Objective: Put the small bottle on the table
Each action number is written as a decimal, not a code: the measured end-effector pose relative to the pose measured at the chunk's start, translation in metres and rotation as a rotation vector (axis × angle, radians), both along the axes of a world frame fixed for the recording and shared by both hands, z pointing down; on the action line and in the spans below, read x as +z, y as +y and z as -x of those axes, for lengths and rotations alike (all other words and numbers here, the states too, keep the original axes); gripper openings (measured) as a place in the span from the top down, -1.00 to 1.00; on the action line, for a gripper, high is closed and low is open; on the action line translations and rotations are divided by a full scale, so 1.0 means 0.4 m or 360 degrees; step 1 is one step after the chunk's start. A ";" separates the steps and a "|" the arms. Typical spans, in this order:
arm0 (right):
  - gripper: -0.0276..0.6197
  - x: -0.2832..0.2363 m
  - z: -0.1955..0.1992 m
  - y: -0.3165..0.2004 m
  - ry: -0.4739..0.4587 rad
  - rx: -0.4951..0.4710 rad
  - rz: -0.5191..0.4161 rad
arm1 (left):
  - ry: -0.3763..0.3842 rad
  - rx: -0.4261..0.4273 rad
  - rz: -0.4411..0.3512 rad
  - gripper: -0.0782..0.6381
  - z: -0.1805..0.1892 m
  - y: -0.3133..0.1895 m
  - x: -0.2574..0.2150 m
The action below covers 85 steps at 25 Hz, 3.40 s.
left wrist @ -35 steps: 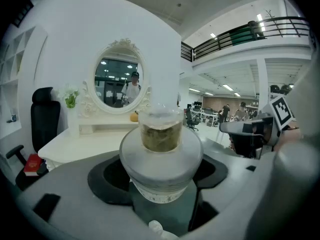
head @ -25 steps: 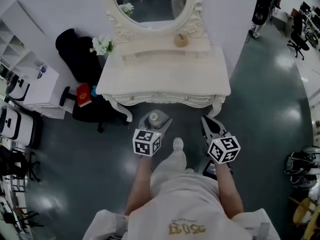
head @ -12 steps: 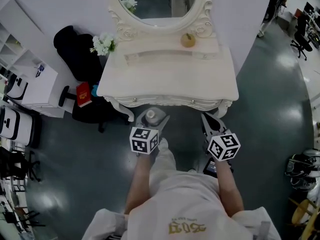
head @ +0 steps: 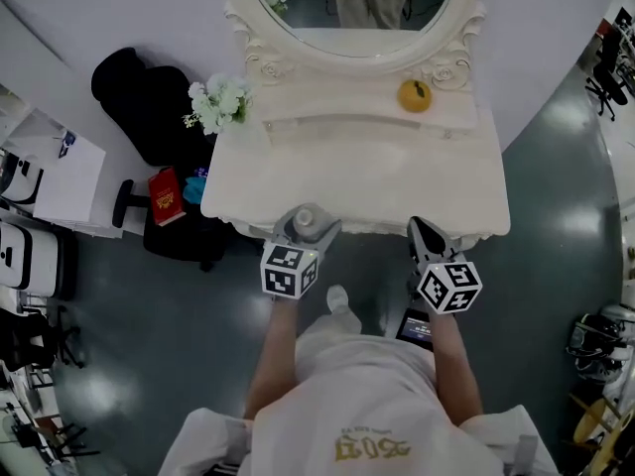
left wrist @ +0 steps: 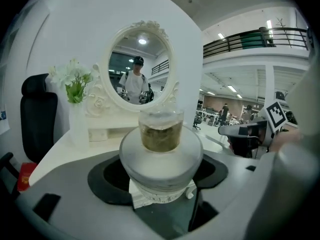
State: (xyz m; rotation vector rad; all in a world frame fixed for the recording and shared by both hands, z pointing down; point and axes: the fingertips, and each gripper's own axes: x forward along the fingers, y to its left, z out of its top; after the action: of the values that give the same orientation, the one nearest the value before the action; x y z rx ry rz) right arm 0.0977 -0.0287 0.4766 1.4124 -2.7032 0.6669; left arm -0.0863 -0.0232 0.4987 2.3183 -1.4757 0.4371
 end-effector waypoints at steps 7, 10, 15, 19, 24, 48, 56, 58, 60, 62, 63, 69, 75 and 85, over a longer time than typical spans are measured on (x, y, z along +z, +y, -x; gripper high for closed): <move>0.88 0.019 0.132 -0.147 0.0051 0.0094 0.0018 | -0.0003 0.0101 0.0021 -0.18 0.127 -0.160 0.032; 0.88 0.023 0.158 -0.172 0.0082 0.0124 0.0015 | 0.0010 0.0129 0.0032 -0.18 0.151 -0.196 0.052; 0.88 0.025 0.158 -0.192 0.0133 0.0162 0.0010 | 0.0033 0.0152 0.0028 -0.18 0.162 -0.228 0.068; 0.88 0.023 0.149 -0.207 0.0132 0.0190 0.0008 | 0.0037 0.0158 0.0032 -0.18 0.167 -0.256 0.067; 0.88 0.032 0.152 -0.247 0.0119 0.0166 0.0022 | 0.0026 0.0133 0.0016 -0.18 0.163 -0.292 0.063; 0.88 0.136 0.138 -0.388 0.0122 0.0063 0.0167 | -0.0094 0.0133 0.0181 -0.18 0.108 -0.426 0.204; 0.88 0.190 0.115 -0.431 0.0143 0.0074 0.0242 | -0.0143 0.0199 0.0273 -0.18 0.072 -0.464 0.279; 0.88 0.202 0.110 -0.442 0.0146 0.0081 0.0263 | -0.0139 0.0220 0.0292 -0.18 0.062 -0.475 0.291; 0.88 0.212 0.108 -0.454 0.0151 0.0080 0.0279 | -0.0138 0.0239 0.0303 -0.18 0.054 -0.486 0.303; 0.88 0.220 0.108 -0.464 0.0158 0.0076 0.0293 | -0.0137 0.0251 0.0310 -0.18 0.048 -0.499 0.320; 0.88 0.225 0.108 -0.468 0.0162 0.0073 0.0301 | -0.0136 0.0256 0.0318 -0.18 0.045 -0.504 0.327; 0.88 0.255 0.094 -0.488 0.0185 0.0065 0.0357 | -0.0158 0.0287 0.0343 -0.18 0.018 -0.539 0.366; 0.88 0.275 0.068 -0.510 0.0187 0.0078 0.0396 | -0.0159 0.0305 0.0367 -0.18 -0.004 -0.563 0.377; 0.88 0.296 0.066 -0.527 0.0201 0.0056 0.0426 | -0.0166 0.0299 0.0318 -0.18 -0.024 -0.596 0.391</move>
State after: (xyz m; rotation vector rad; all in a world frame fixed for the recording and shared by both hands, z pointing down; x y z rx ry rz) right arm 0.0711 -0.2394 0.5948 1.3864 -2.3929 0.8715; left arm -0.0766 -0.2615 0.6549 2.3107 -1.2006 0.7320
